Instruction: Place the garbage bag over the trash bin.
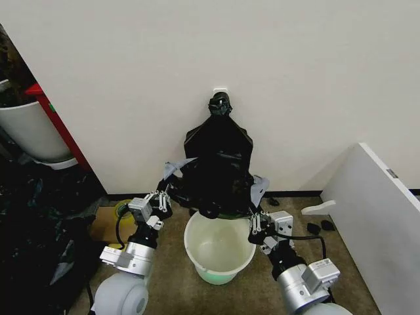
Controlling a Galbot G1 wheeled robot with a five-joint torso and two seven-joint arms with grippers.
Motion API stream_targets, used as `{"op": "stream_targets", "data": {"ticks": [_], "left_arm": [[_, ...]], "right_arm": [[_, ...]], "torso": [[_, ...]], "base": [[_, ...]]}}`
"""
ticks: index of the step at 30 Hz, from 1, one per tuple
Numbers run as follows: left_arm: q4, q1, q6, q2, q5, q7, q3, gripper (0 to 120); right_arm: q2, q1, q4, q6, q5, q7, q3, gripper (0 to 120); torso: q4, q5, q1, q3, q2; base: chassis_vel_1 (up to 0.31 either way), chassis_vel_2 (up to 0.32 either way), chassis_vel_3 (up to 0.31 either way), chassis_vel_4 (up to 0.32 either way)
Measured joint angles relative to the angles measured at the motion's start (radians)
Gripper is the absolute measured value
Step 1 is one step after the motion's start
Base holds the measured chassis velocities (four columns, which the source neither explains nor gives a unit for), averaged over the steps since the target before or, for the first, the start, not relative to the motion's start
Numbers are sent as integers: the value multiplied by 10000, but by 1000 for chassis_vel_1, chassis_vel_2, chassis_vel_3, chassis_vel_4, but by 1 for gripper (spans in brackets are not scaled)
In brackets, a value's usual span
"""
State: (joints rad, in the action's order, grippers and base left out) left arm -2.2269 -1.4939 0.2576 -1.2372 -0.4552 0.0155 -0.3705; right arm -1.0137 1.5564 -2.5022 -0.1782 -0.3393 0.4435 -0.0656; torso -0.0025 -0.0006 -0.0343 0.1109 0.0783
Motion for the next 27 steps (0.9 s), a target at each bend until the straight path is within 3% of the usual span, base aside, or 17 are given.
{"op": "stream_targets", "data": {"ticks": [11,16,27], "left_arm": [[-402,3,543,97,-532,459,-228,0],[-398,-23,503,-66,-517,370,-218,0],[-797,-254,435,-86,-881,356,-303,0]], "right_arm": [[-78,-129,11,1176,1017,-931,-264,0],[-100,-181,16,2405,1165,-1906,-361,0],[-135,-279,21,2381,1555,-1784,-358,0]], "torso": [[0,-1,0,0,0],[-1,-2,0,0,0],[0,0,0,0,0]], "base": [[0,0,0,0],[0,0,0,0],[0,0,0,0]]}}
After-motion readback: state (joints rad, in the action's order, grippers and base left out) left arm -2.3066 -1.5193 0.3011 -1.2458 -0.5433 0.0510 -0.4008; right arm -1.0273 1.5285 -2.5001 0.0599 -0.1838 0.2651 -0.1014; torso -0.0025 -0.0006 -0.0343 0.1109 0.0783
